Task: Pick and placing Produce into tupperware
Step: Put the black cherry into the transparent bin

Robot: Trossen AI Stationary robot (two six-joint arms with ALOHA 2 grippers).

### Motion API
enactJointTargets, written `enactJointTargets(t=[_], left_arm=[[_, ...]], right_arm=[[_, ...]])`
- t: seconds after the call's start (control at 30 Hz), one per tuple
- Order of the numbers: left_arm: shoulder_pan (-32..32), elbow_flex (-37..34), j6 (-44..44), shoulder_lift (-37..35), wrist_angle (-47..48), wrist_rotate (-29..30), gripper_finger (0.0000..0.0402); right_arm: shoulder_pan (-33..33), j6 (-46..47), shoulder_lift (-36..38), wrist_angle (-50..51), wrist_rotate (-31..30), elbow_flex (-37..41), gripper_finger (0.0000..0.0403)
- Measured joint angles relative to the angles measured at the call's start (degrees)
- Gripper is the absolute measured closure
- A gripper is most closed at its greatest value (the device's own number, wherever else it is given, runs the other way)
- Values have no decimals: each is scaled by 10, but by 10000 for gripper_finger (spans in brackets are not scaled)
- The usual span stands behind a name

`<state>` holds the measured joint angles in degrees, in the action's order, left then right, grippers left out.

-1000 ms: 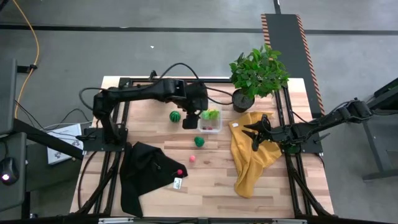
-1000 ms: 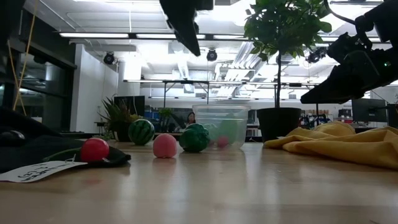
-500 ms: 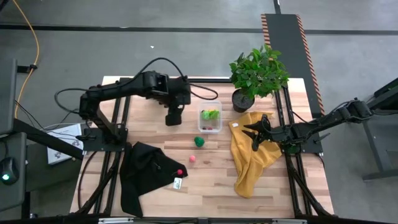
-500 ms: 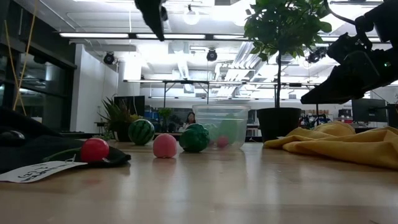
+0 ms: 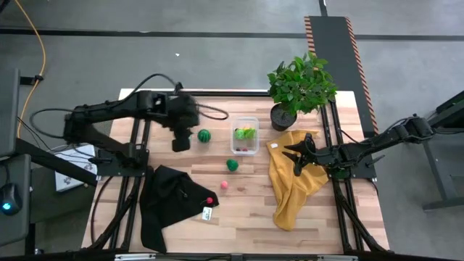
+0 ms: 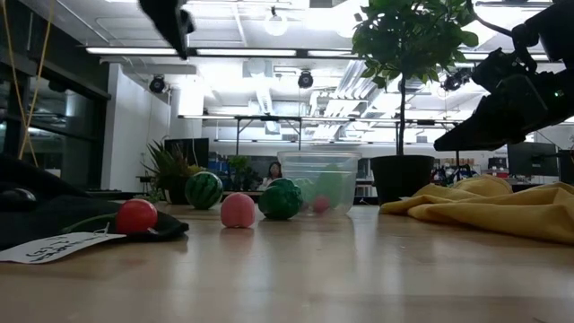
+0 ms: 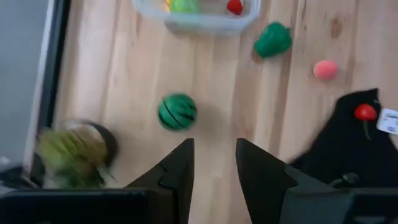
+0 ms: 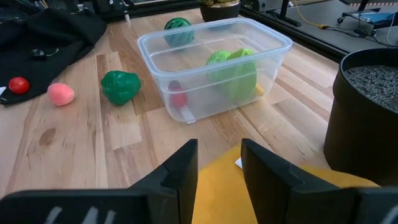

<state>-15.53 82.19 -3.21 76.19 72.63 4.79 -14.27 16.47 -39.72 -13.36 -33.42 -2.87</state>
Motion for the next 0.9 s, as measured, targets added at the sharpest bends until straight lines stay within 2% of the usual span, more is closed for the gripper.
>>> enactJointTargets(t=[0.2,0.37,0.57,0.9], left_arm=[[55,-140,81,-111,-87,-39,296],[116,-222,146,-167,-134,-44,294],[182,-276,185,-186,-144,-49,295],[267,-323,156,-186,-175,-76,295]], right_arm=[[0,0,0,3,0,0,289],[0,0,0,5,0,0,289],[0,0,0,7,0,0,289],[0,0,0,7,0,0,289]])
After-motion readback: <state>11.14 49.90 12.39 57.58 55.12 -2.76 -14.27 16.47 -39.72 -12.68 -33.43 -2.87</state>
